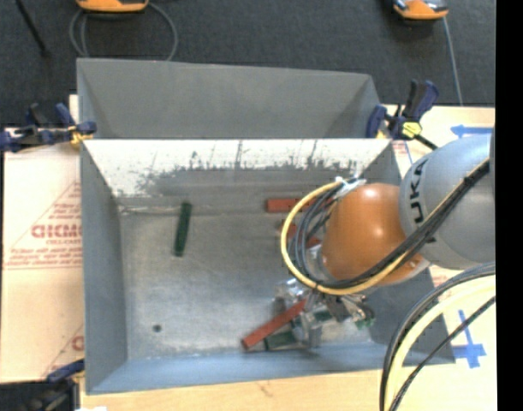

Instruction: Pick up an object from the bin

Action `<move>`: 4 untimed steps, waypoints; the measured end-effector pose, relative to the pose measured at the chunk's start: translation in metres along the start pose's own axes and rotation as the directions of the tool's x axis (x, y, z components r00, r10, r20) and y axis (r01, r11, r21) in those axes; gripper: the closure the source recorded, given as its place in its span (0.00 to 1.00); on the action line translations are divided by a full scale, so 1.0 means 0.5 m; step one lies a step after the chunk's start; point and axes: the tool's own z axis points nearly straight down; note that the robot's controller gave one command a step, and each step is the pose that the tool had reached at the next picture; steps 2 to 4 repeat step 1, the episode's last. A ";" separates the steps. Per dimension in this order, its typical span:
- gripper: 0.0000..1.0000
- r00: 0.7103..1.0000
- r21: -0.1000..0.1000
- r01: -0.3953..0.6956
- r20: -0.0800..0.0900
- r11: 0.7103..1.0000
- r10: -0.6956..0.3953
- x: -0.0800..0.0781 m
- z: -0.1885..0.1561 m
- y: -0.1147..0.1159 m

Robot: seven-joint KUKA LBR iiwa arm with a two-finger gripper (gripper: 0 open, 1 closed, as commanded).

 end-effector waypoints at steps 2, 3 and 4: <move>1.00 1.000 0.003 -0.013 0.003 1.000 0.013 0.010 -0.254 0.027; 1.00 1.000 0.003 -0.013 0.003 1.000 0.013 0.010 -0.254 0.027; 1.00 1.000 0.003 -0.013 0.003 1.000 0.013 0.010 -0.254 0.027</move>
Offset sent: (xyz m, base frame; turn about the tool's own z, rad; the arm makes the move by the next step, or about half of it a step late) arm -0.0123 0.0123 0.1227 0.0134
